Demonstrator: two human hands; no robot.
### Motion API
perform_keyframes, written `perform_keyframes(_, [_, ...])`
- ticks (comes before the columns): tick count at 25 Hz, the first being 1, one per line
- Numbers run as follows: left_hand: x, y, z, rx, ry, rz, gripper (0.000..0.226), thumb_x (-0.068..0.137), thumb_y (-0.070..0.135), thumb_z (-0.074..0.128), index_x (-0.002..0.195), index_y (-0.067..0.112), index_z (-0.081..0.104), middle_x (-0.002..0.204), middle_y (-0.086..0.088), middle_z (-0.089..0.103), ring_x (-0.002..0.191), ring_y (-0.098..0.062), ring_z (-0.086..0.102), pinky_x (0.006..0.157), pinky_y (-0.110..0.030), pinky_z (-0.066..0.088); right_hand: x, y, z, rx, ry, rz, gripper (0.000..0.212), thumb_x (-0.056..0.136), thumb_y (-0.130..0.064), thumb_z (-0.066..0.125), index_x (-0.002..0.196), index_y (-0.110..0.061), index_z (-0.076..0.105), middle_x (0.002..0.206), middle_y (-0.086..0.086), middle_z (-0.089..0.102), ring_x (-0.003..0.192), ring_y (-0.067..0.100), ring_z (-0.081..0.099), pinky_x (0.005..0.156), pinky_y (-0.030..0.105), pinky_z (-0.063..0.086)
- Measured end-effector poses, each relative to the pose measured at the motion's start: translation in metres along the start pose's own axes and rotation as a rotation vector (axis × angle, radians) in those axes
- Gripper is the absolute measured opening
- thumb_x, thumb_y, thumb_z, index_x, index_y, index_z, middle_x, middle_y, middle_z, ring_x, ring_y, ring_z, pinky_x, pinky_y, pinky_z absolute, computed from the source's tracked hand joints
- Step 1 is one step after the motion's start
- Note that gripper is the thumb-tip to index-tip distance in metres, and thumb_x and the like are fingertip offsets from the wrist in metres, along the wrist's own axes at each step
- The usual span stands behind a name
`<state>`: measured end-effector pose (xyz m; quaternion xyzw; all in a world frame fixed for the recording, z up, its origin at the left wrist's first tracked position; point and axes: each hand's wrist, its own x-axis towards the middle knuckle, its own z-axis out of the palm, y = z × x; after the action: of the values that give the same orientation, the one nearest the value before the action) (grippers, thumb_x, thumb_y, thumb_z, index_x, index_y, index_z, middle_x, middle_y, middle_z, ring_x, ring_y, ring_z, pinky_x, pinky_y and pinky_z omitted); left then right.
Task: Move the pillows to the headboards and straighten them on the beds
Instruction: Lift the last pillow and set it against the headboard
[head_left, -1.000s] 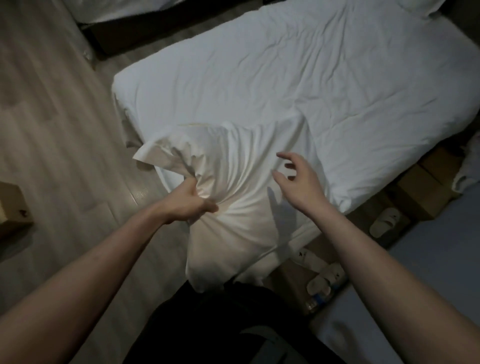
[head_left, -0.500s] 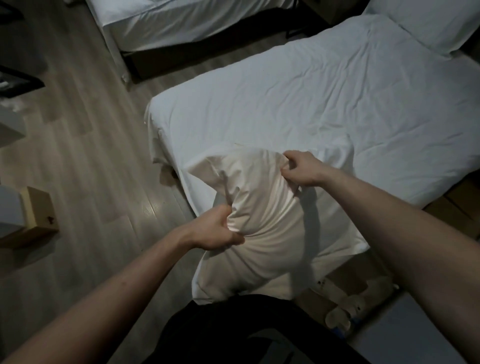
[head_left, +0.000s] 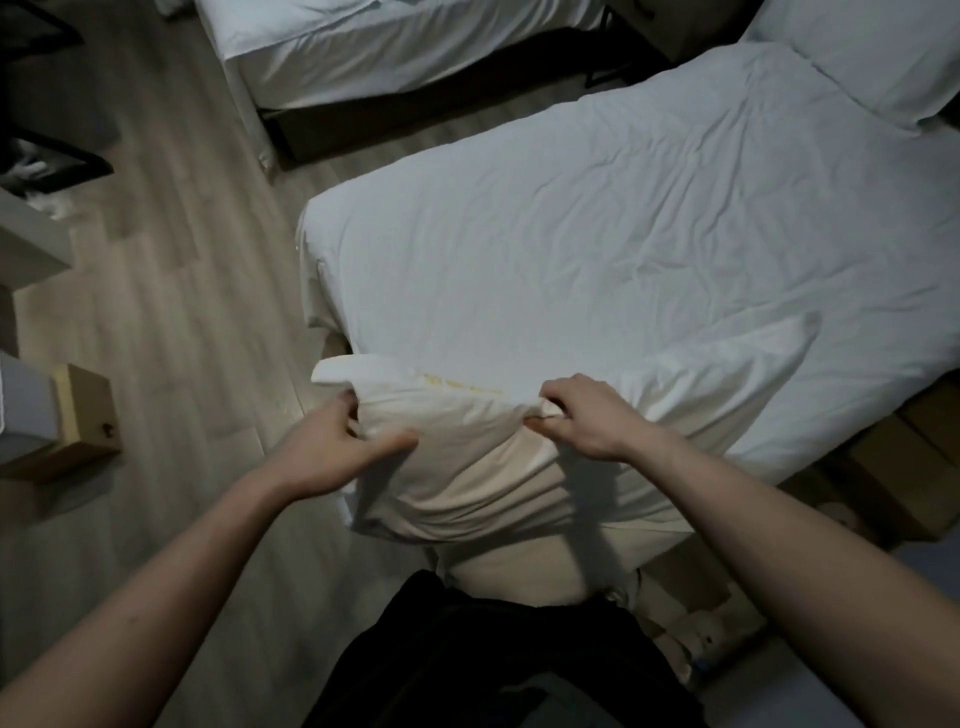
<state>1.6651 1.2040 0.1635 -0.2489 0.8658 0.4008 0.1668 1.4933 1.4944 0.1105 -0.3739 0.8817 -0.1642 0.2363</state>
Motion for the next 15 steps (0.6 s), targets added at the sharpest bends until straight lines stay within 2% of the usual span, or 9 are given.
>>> perform_keyframes(2, [-0.002, 0.018, -0.001, -0.059, 0.12, 0.024, 0.042, 0.075, 0.054, 0.084, 0.109, 0.036, 0.067, 0.093, 0.03, 0.074, 0.087, 0.012, 0.067, 0.087, -0.03, 0.058, -0.004, 0.003, 0.001, 0.016, -0.026, -0.035, 0.041, 0.095, -0.062, 0.056, 0.082, -0.023, 0.052, 0.082, -0.007, 0.055, 0.09, 0.031, 0.062, 0.067, 0.038, 0.036])
perform_keyframes(4, [-0.002, 0.04, 0.013, -0.095, 0.19, 0.068, 0.046, 0.076, 0.053, 0.079, 0.116, 0.033, 0.069, 0.105, 0.017, 0.077, 0.098, -0.004, 0.072, 0.092, -0.039, 0.058, -0.012, 0.008, -0.004, 0.032, -0.03, -0.076, 0.043, 0.096, -0.063, 0.054, 0.083, -0.022, 0.053, 0.08, -0.006, 0.057, 0.087, 0.032, 0.062, 0.066, 0.04, 0.039])
perform_keyframes(5, [-0.002, 0.053, 0.024, -0.095, 0.236, 0.101, 0.038, 0.079, 0.047, 0.075, 0.112, 0.029, 0.07, 0.102, 0.011, 0.078, 0.097, -0.01, 0.073, 0.089, -0.042, 0.059, -0.019, 0.012, -0.01, 0.054, -0.025, -0.107, 0.043, 0.097, -0.062, 0.054, 0.082, -0.022, 0.052, 0.078, -0.006, 0.057, 0.085, 0.032, 0.061, 0.066, 0.041, 0.04])
perform_keyframes(7, [-0.004, 0.085, 0.048, -0.08, 0.378, 0.125, 0.017, 0.086, 0.034, 0.07, 0.098, 0.022, 0.07, 0.089, 0.004, 0.076, 0.087, -0.017, 0.071, 0.083, -0.044, 0.057, -0.039, 0.028, -0.028, 0.119, -0.02, -0.16, 0.041, 0.098, -0.058, 0.056, 0.078, -0.023, 0.049, 0.074, -0.007, 0.056, 0.079, 0.029, 0.058, 0.067, 0.042, 0.042])
perform_keyframes(9, [-0.008, 0.115, 0.063, -0.172, 0.524, 0.121, 0.01, 0.088, 0.036, 0.066, 0.088, 0.026, 0.068, 0.08, 0.006, 0.07, 0.075, -0.011, 0.064, 0.079, -0.043, 0.055, -0.057, 0.047, -0.056, 0.183, 0.009, -0.191, 0.041, 0.099, -0.053, 0.059, 0.075, -0.021, 0.048, 0.07, -0.006, 0.053, 0.074, 0.024, 0.054, 0.066, 0.043, 0.04])
perform_keyframes(12, [-0.021, 0.17, 0.07, -0.304, 0.736, 0.154, 0.01, 0.094, 0.041, 0.064, 0.087, 0.034, 0.063, 0.08, 0.012, 0.065, 0.077, -0.008, 0.062, 0.076, -0.034, 0.055, -0.084, 0.07, -0.105, 0.276, 0.064, -0.25, 0.043, 0.098, -0.046, 0.063, 0.071, -0.015, 0.048, 0.064, -0.003, 0.048, 0.066, 0.015, 0.05, 0.063, 0.041, 0.039])
perform_keyframes(15, [-0.036, 0.222, 0.07, -0.299, 0.851, 0.25, 0.011, 0.101, 0.036, 0.06, 0.102, 0.025, 0.062, 0.083, 0.015, 0.061, 0.075, -0.001, 0.058, 0.062, -0.007, 0.045, -0.108, 0.084, -0.142, 0.358, 0.053, -0.257, 0.04, 0.096, -0.042, 0.066, 0.07, -0.014, 0.053, 0.064, -0.005, 0.05, 0.064, 0.006, 0.047, 0.061, 0.035, 0.037])
